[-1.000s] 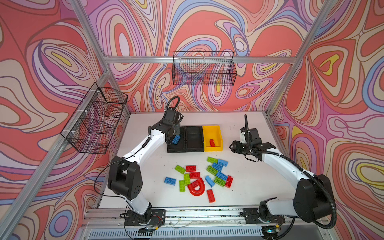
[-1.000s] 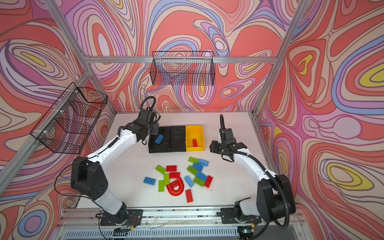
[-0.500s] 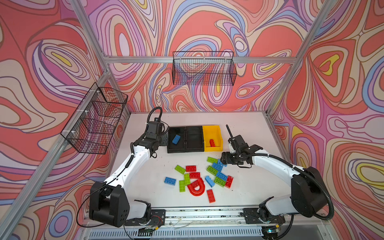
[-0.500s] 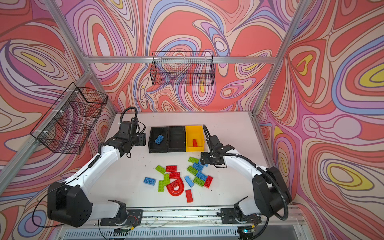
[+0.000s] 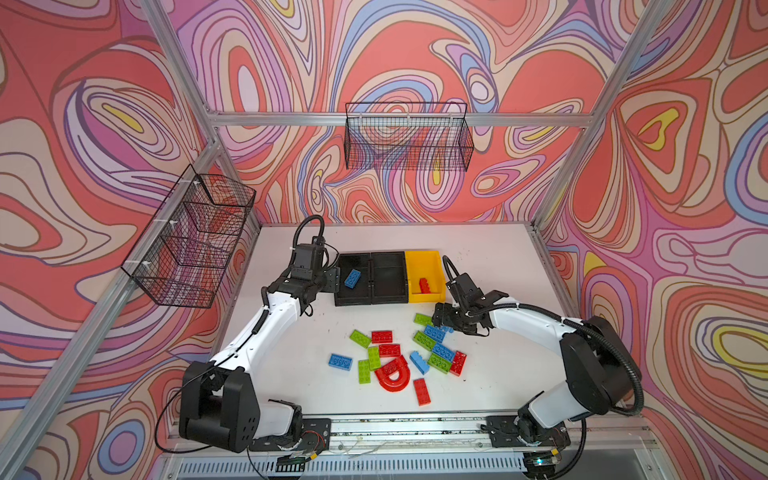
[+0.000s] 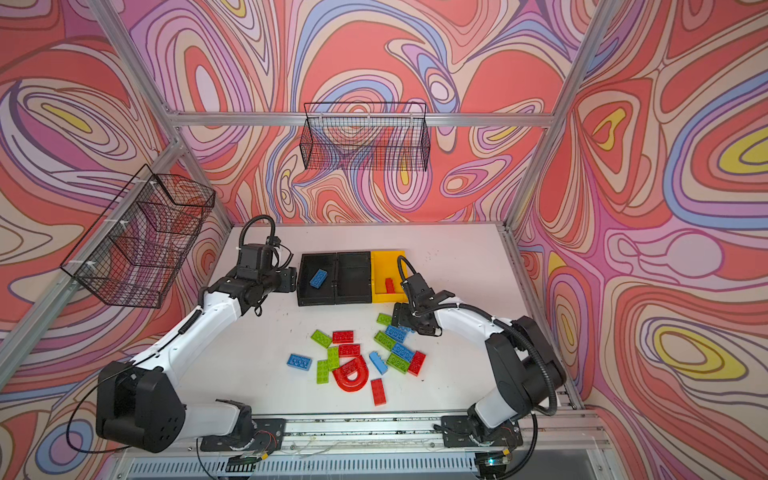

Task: Sort the legos into containers by color
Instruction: 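Lower the right gripper and close it on a blue brick beside green bricks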

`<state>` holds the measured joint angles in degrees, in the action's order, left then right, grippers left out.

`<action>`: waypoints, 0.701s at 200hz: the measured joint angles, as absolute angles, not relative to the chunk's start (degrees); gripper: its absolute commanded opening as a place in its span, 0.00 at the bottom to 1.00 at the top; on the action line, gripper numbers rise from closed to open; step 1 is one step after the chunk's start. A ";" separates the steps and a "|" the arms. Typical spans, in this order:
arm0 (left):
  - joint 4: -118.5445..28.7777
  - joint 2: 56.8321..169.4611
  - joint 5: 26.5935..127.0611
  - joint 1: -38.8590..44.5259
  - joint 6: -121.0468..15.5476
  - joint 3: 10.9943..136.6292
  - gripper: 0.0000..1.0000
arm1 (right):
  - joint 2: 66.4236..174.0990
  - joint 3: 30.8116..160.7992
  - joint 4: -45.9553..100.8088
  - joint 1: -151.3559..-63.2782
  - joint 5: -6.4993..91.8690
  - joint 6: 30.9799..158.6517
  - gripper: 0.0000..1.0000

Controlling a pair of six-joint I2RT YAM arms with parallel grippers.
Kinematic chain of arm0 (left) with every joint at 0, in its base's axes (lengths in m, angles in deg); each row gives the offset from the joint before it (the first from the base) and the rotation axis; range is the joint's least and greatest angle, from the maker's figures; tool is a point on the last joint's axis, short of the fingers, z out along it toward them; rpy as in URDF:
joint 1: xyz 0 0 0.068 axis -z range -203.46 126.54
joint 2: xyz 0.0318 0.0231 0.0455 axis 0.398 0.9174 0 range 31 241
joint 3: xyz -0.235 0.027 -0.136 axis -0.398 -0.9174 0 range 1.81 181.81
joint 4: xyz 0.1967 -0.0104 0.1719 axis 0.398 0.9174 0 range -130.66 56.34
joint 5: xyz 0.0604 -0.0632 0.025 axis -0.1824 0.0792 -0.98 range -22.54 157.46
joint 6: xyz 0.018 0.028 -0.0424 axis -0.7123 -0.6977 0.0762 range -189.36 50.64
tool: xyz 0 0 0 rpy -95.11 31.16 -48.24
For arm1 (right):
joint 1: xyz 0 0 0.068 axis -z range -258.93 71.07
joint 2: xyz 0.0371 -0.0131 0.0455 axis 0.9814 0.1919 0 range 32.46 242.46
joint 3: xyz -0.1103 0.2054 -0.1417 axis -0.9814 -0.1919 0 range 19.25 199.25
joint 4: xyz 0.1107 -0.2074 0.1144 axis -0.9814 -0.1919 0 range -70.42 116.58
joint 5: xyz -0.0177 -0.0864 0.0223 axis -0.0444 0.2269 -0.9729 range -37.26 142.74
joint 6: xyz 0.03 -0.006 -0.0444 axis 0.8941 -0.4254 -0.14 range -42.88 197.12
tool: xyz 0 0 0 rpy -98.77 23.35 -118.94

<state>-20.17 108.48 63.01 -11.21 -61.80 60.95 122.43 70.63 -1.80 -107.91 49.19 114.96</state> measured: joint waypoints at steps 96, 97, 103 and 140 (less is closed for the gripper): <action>-20.74 109.31 63.64 -11.51 -61.63 60.95 0.72 | 125.45 70.65 0.25 -108.19 52.42 118.11 0.74; -20.74 109.31 63.64 -11.51 -61.63 60.95 0.72 | 125.45 70.65 0.25 -108.19 52.44 118.11 0.74; -20.74 109.31 63.69 -11.51 -61.63 60.95 0.72 | 125.45 70.65 0.29 -108.19 52.62 118.24 0.71; -20.74 109.31 64.01 -11.51 -61.59 60.95 0.71 | 124.58 70.78 -0.41 -108.28 53.99 118.04 0.63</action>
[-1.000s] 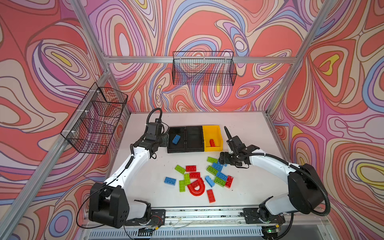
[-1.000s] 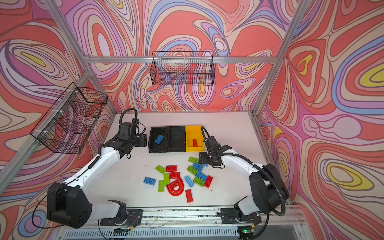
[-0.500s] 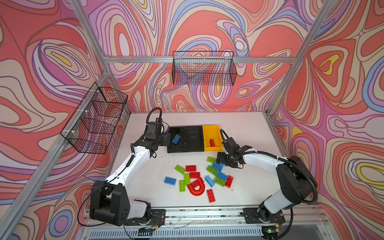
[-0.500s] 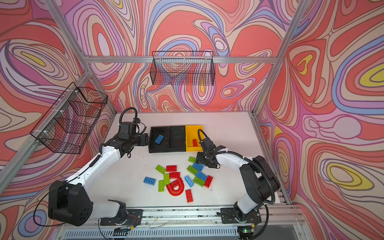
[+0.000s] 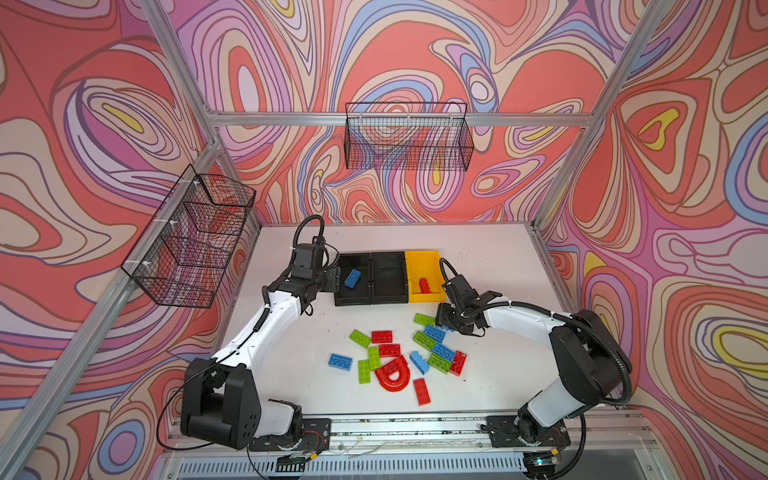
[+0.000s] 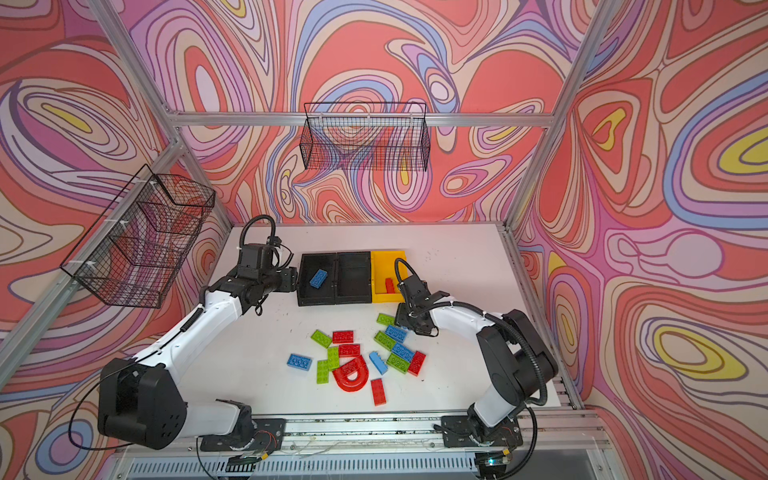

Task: Sort the legos into containers by color
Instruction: 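Lower the right gripper and close it on a blue brick beside green bricks, then carry the blue brick with the right gripper over the black bin holding blue bricks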

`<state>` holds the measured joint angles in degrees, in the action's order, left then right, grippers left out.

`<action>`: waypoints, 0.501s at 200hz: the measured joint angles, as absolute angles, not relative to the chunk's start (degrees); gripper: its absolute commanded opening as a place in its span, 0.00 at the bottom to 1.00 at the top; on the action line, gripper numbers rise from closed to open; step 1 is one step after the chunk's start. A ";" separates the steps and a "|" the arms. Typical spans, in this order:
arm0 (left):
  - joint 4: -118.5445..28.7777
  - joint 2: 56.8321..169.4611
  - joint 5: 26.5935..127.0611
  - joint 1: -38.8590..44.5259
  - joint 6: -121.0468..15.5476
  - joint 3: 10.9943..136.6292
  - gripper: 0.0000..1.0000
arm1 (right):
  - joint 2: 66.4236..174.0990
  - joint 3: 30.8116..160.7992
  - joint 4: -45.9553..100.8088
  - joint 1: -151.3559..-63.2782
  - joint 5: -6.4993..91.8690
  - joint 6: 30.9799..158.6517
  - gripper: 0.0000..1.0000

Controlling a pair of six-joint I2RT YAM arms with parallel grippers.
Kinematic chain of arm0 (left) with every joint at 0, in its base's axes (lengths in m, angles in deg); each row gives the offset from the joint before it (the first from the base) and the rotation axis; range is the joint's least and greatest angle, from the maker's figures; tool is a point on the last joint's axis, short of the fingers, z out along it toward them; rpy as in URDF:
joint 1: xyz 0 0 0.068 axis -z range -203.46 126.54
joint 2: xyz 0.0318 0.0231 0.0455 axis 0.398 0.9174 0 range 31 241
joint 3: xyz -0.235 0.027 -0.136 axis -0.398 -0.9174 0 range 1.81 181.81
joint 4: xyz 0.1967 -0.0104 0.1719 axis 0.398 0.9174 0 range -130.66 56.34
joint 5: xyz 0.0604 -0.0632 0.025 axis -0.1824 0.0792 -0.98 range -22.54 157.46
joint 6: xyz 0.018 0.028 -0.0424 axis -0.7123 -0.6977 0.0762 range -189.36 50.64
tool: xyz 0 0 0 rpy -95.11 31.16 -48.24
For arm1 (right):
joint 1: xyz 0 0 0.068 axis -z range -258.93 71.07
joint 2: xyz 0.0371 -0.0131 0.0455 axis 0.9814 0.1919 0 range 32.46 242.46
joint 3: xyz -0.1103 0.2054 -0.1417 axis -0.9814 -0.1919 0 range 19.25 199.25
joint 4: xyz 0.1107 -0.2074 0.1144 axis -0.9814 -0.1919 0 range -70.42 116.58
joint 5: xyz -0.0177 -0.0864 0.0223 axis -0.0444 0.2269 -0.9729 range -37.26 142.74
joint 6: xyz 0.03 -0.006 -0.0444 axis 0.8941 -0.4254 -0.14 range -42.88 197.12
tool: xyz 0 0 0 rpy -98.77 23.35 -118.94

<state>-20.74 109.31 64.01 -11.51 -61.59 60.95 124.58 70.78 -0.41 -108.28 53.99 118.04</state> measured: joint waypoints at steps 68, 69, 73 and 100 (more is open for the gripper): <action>-20.74 109.31 64.01 -11.51 -61.00 60.95 0.71 | 121.49 77.91 -5.02 -109.28 55.52 114.22 0.58; -20.74 109.31 64.01 -11.51 -61.00 60.95 0.71 | 121.49 78.21 -4.97 -109.35 55.50 114.20 0.58; -20.76 109.31 64.01 -11.51 -60.97 60.95 0.71 | 121.49 78.87 -5.00 -109.48 55.50 114.02 0.58; -20.76 109.28 64.01 -11.51 -60.95 60.95 0.71 | 122.54 84.31 -4.56 -111.27 54.76 113.32 0.58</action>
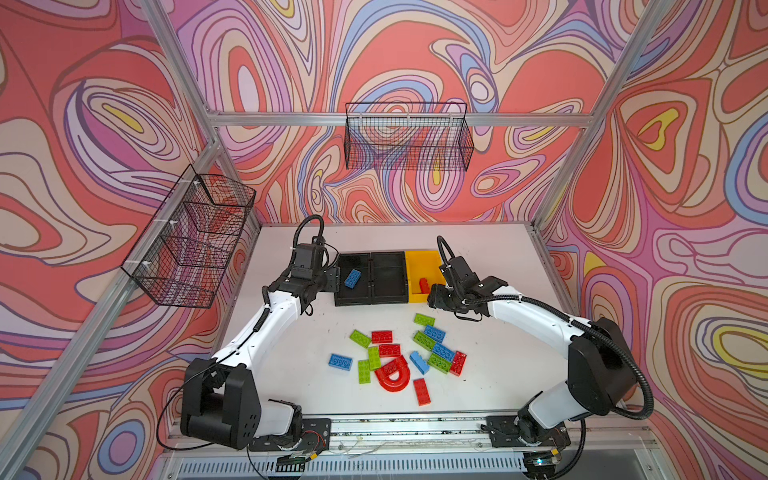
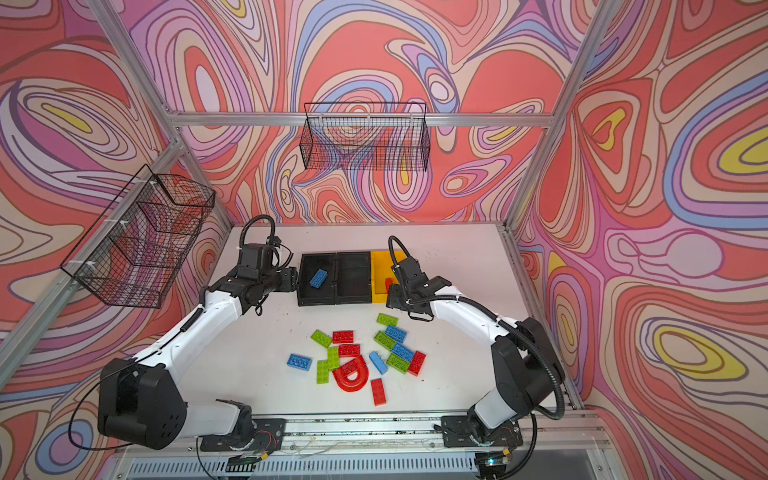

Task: Sort the legos into containers by color
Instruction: 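Carry the blue brick with the right gripper over the black bin holding blue bricks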

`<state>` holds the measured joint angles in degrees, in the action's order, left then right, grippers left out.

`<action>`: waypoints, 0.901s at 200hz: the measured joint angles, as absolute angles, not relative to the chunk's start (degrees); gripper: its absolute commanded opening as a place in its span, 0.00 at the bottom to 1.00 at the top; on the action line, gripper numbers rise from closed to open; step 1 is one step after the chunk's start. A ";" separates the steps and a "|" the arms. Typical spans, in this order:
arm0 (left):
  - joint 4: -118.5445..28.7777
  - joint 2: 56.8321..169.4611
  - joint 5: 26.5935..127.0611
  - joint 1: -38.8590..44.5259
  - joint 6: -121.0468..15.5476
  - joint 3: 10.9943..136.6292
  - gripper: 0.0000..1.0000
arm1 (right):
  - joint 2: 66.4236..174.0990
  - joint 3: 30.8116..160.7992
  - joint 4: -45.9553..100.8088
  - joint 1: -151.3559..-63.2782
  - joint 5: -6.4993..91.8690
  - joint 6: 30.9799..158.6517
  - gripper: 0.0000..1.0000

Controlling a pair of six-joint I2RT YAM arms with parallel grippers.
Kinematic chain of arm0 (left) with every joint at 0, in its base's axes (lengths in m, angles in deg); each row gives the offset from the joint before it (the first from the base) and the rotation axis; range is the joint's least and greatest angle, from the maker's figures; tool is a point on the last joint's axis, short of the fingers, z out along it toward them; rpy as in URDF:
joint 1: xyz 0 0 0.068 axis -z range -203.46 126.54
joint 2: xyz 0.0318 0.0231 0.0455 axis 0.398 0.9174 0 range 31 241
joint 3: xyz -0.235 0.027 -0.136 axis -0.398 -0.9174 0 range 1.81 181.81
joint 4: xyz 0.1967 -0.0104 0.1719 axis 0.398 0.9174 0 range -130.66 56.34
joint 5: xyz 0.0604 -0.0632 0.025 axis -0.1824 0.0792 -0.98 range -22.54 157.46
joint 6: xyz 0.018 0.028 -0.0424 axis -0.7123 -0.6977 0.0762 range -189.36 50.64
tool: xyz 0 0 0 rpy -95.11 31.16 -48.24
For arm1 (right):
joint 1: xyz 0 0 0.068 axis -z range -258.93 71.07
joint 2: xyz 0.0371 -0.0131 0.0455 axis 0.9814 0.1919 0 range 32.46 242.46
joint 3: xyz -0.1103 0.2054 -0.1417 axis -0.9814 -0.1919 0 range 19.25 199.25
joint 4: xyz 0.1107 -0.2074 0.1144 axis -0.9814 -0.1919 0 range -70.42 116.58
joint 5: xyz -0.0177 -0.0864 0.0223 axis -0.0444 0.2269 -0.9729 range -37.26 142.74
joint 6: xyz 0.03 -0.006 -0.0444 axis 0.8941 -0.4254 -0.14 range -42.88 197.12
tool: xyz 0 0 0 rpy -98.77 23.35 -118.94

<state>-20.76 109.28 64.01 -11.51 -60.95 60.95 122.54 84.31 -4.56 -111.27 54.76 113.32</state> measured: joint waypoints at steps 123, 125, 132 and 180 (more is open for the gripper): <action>-20.78 105.98 64.80 -11.51 -59.18 60.84 0.70 | 155.83 117.58 21.69 -118.57 44.36 118.00 0.59; -20.78 105.90 64.82 -11.51 -59.09 60.79 0.70 | 156.25 117.99 22.13 -118.59 44.07 118.15 0.59; -20.76 105.28 64.67 -11.51 -58.68 60.55 0.71 | 157.65 119.24 23.57 -118.68 43.28 118.66 0.59; -18.56 97.50 62.27 -11.51 -53.30 55.46 0.77 | 164.42 125.14 26.65 -119.27 40.95 118.59 0.81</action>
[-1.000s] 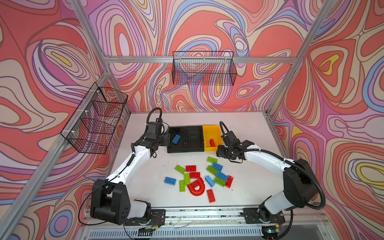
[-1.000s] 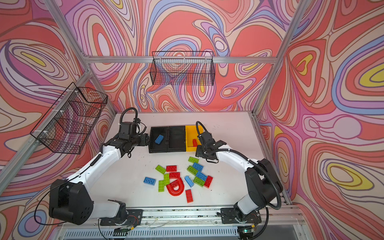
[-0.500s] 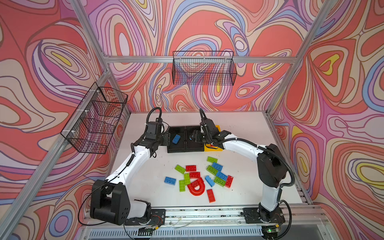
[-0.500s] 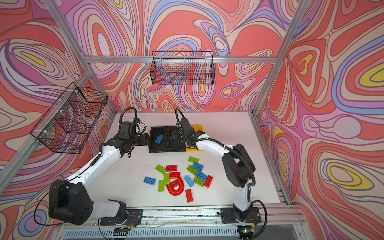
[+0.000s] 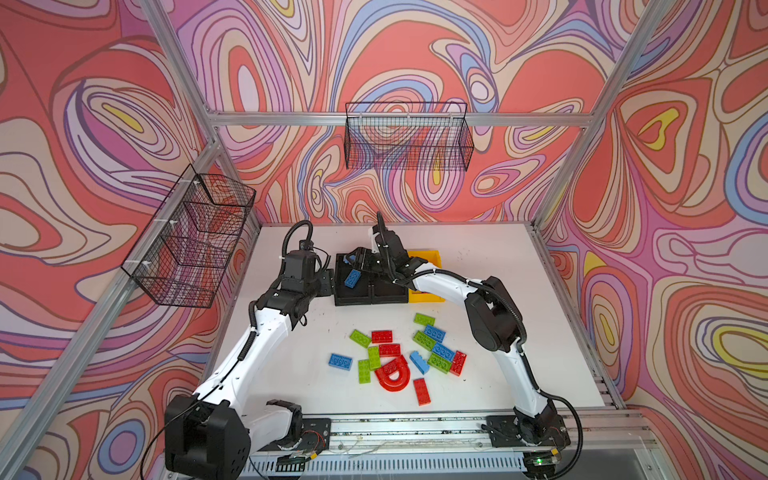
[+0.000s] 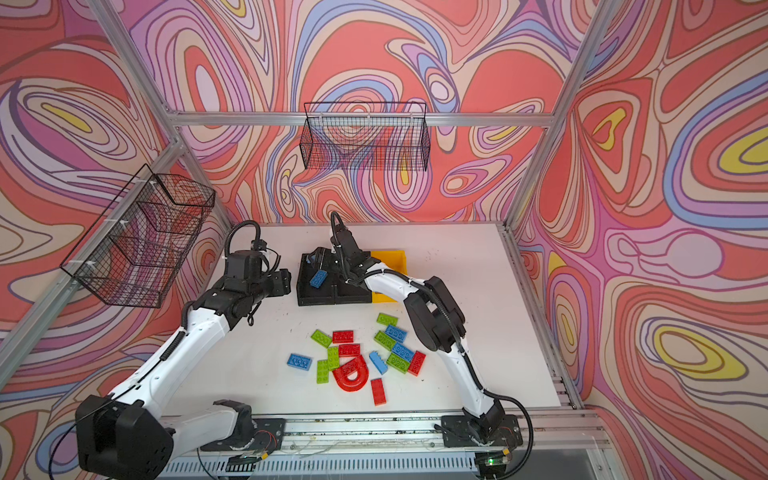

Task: Sort the legos into containers by color
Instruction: 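Carry the blue brick with the right gripper over the black bin holding blue bricks, then drop the blue brick from the right gripper while the left gripper lowers, then close the left gripper on the blue brick near the green bricks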

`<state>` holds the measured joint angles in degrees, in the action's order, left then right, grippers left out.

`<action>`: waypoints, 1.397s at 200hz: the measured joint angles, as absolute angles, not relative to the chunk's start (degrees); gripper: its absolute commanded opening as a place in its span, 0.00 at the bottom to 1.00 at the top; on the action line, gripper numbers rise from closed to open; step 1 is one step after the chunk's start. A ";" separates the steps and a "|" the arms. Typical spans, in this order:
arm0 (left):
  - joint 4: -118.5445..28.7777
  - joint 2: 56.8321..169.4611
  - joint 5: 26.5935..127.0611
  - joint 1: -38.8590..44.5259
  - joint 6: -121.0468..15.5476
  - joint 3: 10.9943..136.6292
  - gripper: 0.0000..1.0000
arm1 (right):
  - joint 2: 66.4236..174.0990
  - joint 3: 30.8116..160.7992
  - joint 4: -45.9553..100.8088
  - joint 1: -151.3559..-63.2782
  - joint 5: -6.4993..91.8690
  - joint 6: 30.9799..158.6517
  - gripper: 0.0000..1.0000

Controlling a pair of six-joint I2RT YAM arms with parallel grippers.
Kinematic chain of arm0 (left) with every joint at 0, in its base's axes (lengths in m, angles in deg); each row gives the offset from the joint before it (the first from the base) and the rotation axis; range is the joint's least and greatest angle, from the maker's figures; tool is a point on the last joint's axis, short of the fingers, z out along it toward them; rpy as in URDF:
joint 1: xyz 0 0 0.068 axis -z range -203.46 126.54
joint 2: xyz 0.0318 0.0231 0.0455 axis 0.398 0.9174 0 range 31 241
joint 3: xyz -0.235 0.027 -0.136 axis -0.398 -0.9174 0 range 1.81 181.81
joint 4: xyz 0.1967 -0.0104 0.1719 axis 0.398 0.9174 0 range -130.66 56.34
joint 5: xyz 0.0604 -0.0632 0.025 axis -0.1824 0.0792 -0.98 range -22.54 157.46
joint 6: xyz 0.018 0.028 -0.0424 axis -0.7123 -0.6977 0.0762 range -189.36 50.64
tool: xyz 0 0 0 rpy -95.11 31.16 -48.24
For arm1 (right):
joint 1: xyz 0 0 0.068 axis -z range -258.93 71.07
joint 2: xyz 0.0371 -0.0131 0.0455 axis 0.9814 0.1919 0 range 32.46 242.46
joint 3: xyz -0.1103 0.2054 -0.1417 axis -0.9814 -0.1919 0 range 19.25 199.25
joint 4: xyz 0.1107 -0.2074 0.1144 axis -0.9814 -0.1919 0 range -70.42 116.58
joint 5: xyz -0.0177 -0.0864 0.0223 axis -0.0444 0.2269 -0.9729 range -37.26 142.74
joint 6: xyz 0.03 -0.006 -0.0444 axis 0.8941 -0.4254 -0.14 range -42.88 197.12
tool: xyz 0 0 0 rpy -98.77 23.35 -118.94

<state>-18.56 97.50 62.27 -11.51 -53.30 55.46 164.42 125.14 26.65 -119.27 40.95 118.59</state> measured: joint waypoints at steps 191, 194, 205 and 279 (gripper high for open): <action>6.67 85.72 69.00 5.49 -96.05 49.62 0.80 | 126.46 91.33 25.25 -103.08 44.31 105.61 0.90; 7.08 86.14 68.52 6.21 -96.86 49.01 0.80 | 126.28 90.80 25.10 -102.99 44.31 105.37 0.91; 8.68 87.25 67.03 8.16 -99.84 46.91 0.81 | 125.87 89.05 24.25 -102.86 44.62 104.54 0.91; 9.77 91.10 64.67 13.12 -111.79 40.77 0.89 | 123.07 82.74 16.95 -99.88 46.19 101.24 0.92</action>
<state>9.77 91.10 64.67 13.12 -111.79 40.77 123.07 82.74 16.95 -99.88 46.19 101.24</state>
